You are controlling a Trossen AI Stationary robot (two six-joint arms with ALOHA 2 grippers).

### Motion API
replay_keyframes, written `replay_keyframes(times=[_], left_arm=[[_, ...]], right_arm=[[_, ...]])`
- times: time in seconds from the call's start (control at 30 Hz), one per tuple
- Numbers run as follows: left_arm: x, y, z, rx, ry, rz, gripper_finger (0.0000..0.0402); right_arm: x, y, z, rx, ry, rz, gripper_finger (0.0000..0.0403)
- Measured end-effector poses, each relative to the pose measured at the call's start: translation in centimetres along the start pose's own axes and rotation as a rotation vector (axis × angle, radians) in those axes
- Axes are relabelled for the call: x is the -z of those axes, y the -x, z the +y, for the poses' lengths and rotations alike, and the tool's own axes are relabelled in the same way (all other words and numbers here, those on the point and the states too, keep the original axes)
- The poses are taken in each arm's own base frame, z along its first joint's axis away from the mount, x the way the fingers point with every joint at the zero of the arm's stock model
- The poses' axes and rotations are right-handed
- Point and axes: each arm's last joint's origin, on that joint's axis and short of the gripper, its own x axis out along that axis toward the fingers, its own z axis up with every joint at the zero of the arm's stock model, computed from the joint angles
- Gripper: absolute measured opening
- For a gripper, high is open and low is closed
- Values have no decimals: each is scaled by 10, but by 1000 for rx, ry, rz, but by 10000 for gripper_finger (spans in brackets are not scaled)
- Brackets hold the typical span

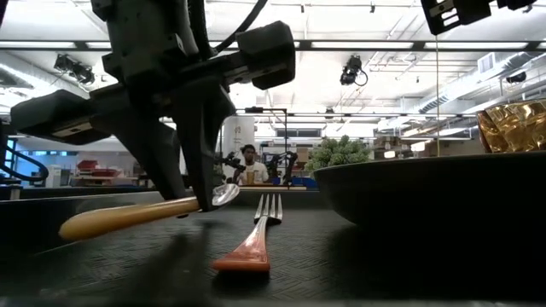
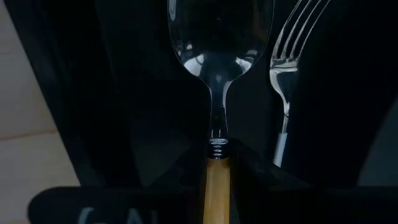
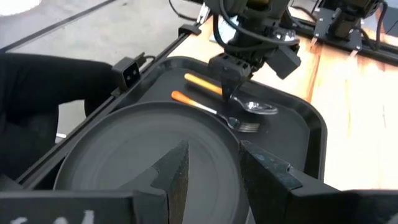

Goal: Pick and place plate/cup/fork/spoon on tray
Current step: Put the yellow spoon on the black tray to the left of the orange fork, then return to Home Position

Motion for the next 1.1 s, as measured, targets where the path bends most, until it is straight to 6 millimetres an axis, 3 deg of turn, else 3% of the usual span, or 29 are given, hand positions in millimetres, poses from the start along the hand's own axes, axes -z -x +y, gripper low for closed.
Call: replay_keyframes(times=[0.17, 0.53, 0.7, 0.93, 1.1], left_arm=[[-1, 0, 0, -2, 3, -2, 69], [-1, -1, 0, -11, -10, 22, 140], [-5, 13, -4, 24, -53, 32, 144], [-14, 40, -14, 119, -289, 4, 142], [-28, 54, -30, 251, -650, -87, 142]], right_arm=[[0, 0, 0, -2, 1, 3, 145], [0, 0, 0, -4, 1, 3, 145], [1, 2, 0, -4, 20, 7, 145], [-1, 24, -3, 65, 24, -51, 145], [3, 39, -4, 130, 18, -149, 145]])
